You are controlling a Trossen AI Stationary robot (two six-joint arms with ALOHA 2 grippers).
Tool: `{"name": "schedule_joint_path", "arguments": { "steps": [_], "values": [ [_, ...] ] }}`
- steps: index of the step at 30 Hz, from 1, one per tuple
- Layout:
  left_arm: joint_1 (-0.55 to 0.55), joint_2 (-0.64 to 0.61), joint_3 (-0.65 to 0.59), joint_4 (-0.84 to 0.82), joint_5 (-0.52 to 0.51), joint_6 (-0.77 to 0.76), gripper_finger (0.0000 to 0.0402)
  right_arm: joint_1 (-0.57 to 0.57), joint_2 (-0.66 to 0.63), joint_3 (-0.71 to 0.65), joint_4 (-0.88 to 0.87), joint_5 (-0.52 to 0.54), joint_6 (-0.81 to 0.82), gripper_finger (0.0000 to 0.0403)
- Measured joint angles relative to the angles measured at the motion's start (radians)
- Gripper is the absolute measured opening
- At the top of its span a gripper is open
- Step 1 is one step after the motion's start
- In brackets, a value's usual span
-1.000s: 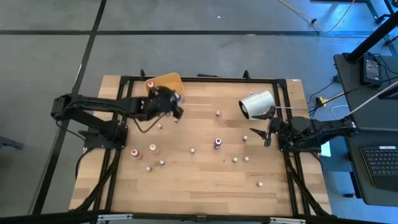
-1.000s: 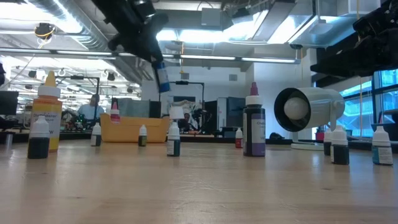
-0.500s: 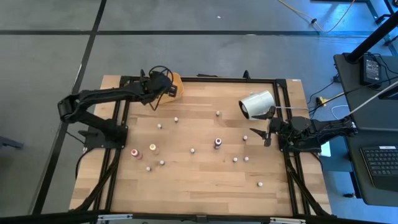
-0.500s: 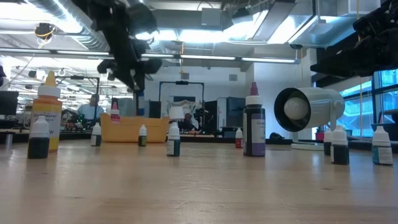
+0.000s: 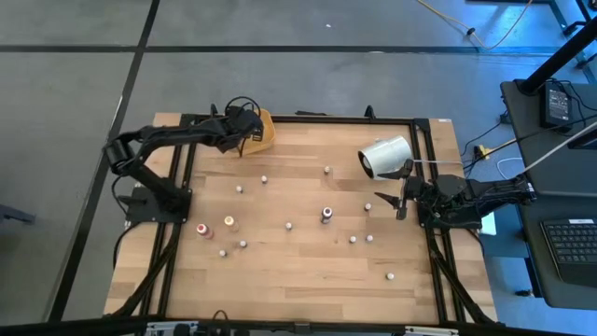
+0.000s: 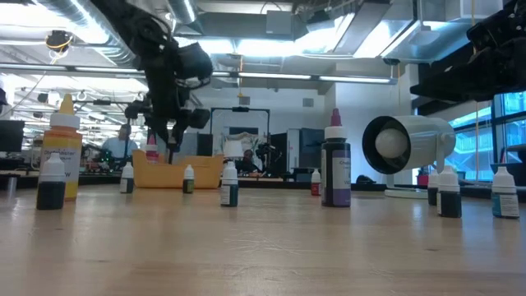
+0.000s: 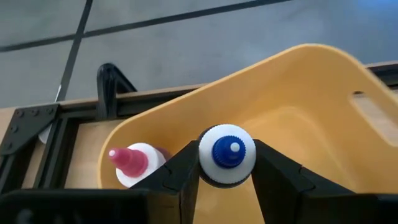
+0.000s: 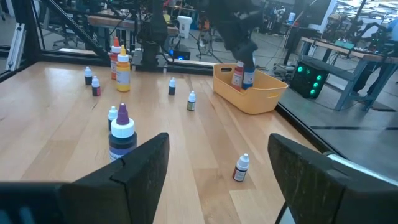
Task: Pick & Place food coloring
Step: Put the large blue food coloring bottle into the yellow bin
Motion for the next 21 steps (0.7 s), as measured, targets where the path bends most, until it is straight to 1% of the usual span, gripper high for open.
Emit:
{"name": "schedule_joint_path", "arguments": {
  "steps": [7, 21],
  "values": [
    [0.022, 0.037, 0.000, 0.000, 0.000, -0.013, 0.0129, 0.000, 0.000, 0.000, 0.000, 0.000, 0.000, 0.0275],
    [0.028, 0.038, 0.000, 0.000, 0.001, -0.011, 0.0138, 0.000, 0.000, 0.000, 0.000, 0.000, 0.000, 0.0275]
  ]
}}
